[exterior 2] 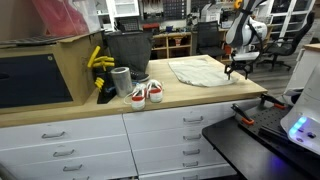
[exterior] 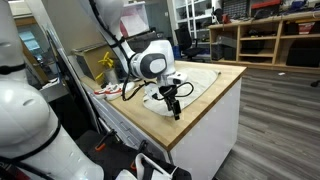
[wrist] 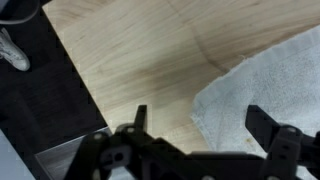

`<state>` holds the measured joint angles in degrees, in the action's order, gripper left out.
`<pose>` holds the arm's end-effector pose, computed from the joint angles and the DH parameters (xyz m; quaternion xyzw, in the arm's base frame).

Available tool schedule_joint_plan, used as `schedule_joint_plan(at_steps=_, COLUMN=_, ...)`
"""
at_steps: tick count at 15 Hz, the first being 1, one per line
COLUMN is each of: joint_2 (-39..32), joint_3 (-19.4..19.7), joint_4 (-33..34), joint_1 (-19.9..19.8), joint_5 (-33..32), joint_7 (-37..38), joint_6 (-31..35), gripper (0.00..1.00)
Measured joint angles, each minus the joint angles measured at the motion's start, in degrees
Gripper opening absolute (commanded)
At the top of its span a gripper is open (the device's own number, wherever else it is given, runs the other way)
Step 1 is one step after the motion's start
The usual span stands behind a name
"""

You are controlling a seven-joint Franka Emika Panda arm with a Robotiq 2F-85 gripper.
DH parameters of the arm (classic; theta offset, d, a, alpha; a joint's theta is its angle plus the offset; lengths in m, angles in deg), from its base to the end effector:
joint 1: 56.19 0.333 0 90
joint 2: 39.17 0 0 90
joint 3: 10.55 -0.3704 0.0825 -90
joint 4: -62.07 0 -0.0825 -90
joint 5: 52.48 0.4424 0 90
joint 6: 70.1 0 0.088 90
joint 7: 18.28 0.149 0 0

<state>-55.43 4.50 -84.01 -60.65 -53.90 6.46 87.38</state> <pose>0.4423 -0.1677 0.1179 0.9306 -0.3619 -0.0361 0.0425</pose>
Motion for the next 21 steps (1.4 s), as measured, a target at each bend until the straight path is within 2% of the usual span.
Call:
schedule_joint_plan(at_steps=1, joint_2=-0.14, joint_3=-0.01, joint_4=-0.02, joint_1=0.00, joint_5=0.03, joint_7=0.00, joint_6=0.06, gripper=0.82)
schedule_joint_plan(at_steps=11, joint_2=-0.29, joint_3=-1.85, joint_4=-0.06, joint_1=0.02, joint_5=3.04, joint_7=-0.92, joint_6=1.29, gripper=0.05)
schedule_joint_plan(at_steps=12, joint_2=-0.27, joint_3=-1.97, joint_4=-0.06, joint_1=0.01, joint_5=3.11, joint_7=-1.01, joint_6=1.33, gripper=0.01)
schedule_joint_plan(at_steps=13, joint_2=-0.19, joint_3=-1.99, joint_4=-0.07, joint_1=0.00, joint_5=3.11, joint_7=-1.12, joint_6=1.33, gripper=0.03)
schedule_joint_plan(at_steps=14, joint_2=-0.13, joint_3=-2.04, joint_4=-0.07, joint_1=0.01, joint_5=3.11, joint_7=-1.27, joint_6=1.33, gripper=0.07)
schedule_joint_plan(at_steps=15, joint_2=-0.10, joint_3=-2.13, joint_4=-0.06, joint_1=0.01, joint_5=3.11, joint_7=-1.62, joint_6=1.36, gripper=0.18)
schedule_joint_plan(at_steps=19, joint_2=0.00, joint_3=-2.15, joint_4=-0.13, joint_1=-0.02, joint_5=3.11, joint_7=-3.19, joint_6=1.38, gripper=0.30)
schedule_joint_plan(at_steps=20, joint_2=0.00, joint_3=-2.15, joint_4=-0.18, joint_1=-0.02, joint_5=3.11, joint_7=-3.43, joint_6=1.38, gripper=0.07)
schedule_joint_plan(at_steps=21, joint_2=0.00, joint_3=-2.15, joint_4=-0.21, joint_1=-0.01, joint_5=3.11, joint_7=-3.82, joint_6=1.38, gripper=0.06)
